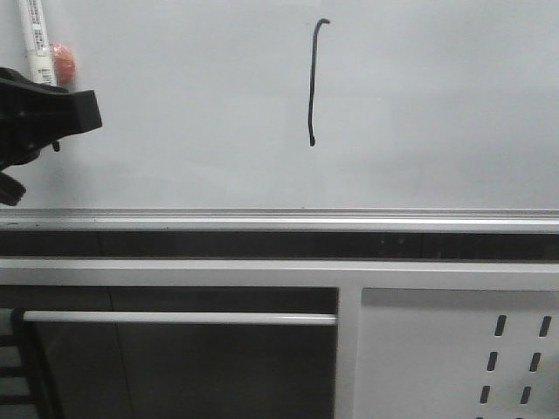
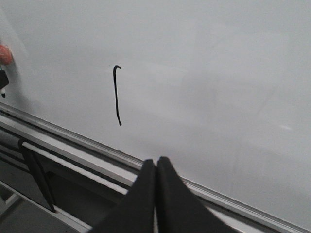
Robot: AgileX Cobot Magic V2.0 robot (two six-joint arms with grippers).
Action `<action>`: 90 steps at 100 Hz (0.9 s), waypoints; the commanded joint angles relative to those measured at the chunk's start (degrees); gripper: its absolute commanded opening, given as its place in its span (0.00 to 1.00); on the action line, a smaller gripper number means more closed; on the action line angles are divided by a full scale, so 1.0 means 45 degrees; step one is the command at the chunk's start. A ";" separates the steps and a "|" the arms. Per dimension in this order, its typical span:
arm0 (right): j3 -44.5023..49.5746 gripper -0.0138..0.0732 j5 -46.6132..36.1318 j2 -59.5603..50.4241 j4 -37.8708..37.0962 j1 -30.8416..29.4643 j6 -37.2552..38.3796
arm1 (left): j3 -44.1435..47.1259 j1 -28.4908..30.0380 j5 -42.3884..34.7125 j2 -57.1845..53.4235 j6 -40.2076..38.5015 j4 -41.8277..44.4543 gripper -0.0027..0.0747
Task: Write number 1 on whiteboard
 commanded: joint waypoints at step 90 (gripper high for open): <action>-0.0317 0.07 0.0100 -0.0014 -0.0837 0.0000 -0.0112 | 0.0107 -0.1011 -0.2921 0.2125 -0.1136 0.1425 0.01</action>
